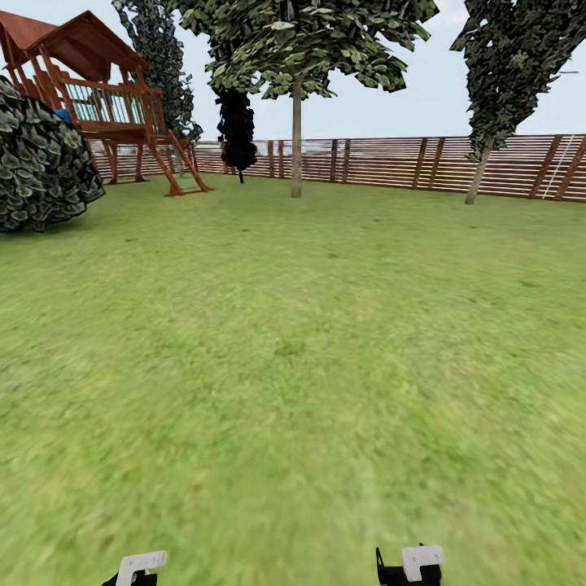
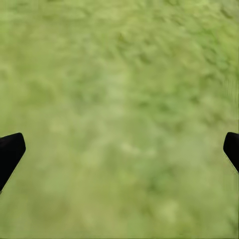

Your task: In the garden, pick up the pesticide atomizer on the floor and spray pesticide onto both trees until each tree trunk is fully covered.

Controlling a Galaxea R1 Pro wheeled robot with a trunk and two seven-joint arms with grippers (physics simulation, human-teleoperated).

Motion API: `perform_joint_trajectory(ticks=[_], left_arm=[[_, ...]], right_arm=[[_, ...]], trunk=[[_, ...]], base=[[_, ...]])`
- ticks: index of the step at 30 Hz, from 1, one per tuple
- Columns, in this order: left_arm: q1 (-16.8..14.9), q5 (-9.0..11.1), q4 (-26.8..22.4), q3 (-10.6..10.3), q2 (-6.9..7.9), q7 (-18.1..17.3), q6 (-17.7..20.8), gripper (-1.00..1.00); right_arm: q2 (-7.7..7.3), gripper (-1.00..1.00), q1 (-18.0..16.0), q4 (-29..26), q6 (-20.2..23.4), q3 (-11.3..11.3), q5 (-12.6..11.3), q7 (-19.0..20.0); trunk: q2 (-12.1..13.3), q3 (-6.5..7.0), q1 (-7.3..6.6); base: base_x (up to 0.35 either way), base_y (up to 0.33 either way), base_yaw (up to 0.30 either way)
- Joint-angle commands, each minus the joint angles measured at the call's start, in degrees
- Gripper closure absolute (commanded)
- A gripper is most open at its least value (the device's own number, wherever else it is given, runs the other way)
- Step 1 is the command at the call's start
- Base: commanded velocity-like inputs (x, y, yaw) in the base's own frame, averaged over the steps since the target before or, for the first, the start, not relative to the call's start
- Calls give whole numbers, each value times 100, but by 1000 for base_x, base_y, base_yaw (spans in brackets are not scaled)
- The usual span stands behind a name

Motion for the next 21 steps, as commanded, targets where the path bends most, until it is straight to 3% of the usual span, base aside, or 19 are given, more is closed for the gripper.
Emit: perform_joint_trajectory(ticks=[1, 21], left_arm=[[-5, -60, 6, 47, -2, -5, -24, 100], [-5, -58, 5, 47, -2, -5, -24, 100]], right_arm=[[1, -100, -4, 5, -1, 19, 49, -60], [1, -100, -4, 5, -1, 19, 49, -60]], trunk=[[-2, -5, 3], [-2, -5, 3]], base=[[339, 0, 0], [339, 0, 0]])
